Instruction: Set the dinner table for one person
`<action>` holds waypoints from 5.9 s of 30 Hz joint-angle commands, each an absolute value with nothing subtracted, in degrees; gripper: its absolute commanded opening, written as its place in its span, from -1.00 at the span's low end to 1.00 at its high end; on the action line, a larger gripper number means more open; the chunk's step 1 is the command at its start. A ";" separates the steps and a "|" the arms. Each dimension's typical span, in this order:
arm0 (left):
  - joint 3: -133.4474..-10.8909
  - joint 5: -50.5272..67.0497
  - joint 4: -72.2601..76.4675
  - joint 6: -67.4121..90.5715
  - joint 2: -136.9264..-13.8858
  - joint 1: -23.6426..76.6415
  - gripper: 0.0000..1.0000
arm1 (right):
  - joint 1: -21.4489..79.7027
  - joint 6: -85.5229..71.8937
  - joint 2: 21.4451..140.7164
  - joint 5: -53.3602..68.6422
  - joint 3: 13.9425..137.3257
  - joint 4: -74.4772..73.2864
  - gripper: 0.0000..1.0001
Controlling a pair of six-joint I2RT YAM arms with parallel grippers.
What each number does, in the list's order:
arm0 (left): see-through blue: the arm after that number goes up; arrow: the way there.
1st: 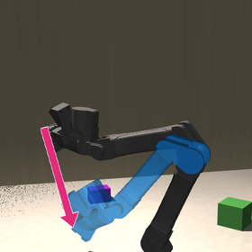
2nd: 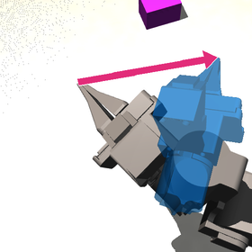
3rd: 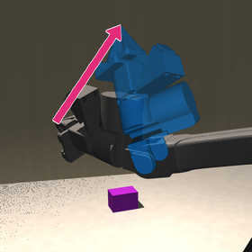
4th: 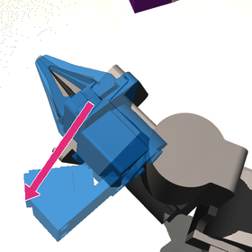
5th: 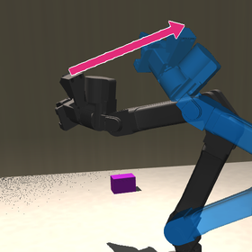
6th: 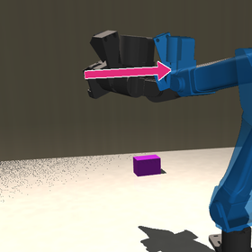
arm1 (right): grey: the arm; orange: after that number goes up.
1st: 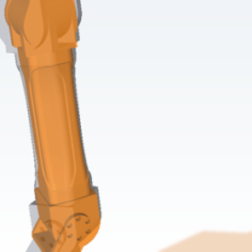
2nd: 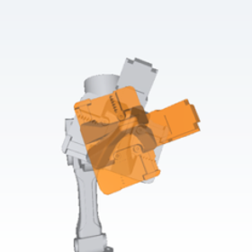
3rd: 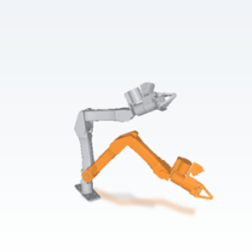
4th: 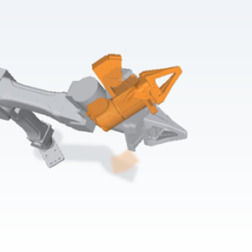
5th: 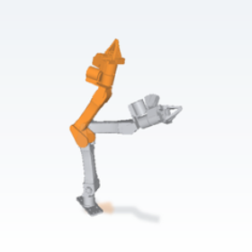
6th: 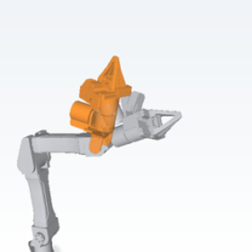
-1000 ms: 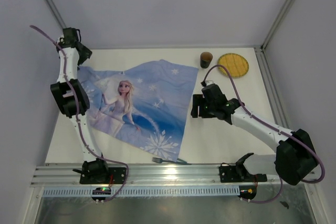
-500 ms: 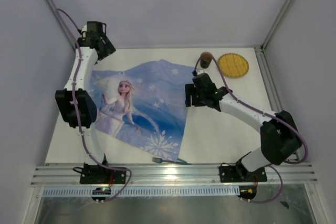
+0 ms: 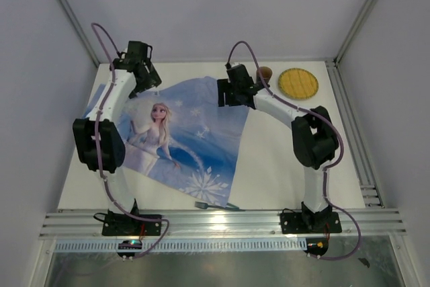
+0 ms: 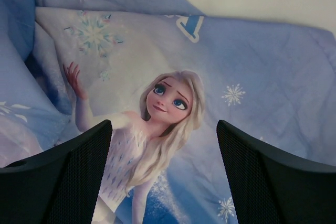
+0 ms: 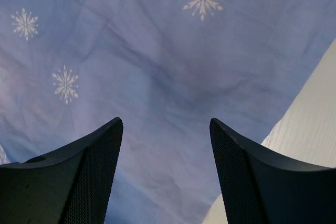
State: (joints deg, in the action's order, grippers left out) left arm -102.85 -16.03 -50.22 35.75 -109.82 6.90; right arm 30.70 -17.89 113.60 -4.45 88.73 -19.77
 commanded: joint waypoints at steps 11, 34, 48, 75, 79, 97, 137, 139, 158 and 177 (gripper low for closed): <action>-101.34 -13.89 -49.57 36.91 -93.52 6.94 0.66 | 22.59 -25.05 125.50 1.13 103.17 -26.36 0.43; -104.23 -14.67 -52.73 38.50 -82.97 7.03 0.68 | 18.29 -24.70 135.35 4.75 112.06 -30.76 0.43; -108.54 -18.10 -55.99 37.44 -77.17 6.94 0.75 | 15.29 -20.83 140.27 6.15 119.97 -33.39 0.43; -107.58 -18.37 -56.95 37.35 -75.94 6.94 0.76 | 9.41 -18.81 140.80 6.41 119.01 -33.75 0.43; -107.49 -17.67 -56.87 37.88 -76.46 6.94 0.76 | 9.40 -18.63 140.19 7.38 117.78 -33.14 0.43; -102.84 -16.00 -53.18 38.41 -75.85 6.94 0.77 | 13.09 -16.79 132.37 11.34 107.41 -29.27 0.43; -98.09 -13.80 -48.25 37.62 -74.36 6.94 0.76 | 26.01 -17.14 115.49 1.64 90.72 -29.18 0.11; -98.00 -13.62 -47.99 37.79 -74.36 6.94 0.76 | 27.67 -17.31 114.09 4.99 88.95 -28.66 0.12; -98.79 -12.48 -47.02 39.02 -75.24 6.94 0.77 | 33.48 -25.31 100.47 10.72 71.47 -30.67 0.12; -98.44 -9.76 -46.14 39.64 -77.52 6.94 0.77 | 42.80 -36.65 90.45 13.53 55.29 -32.78 0.13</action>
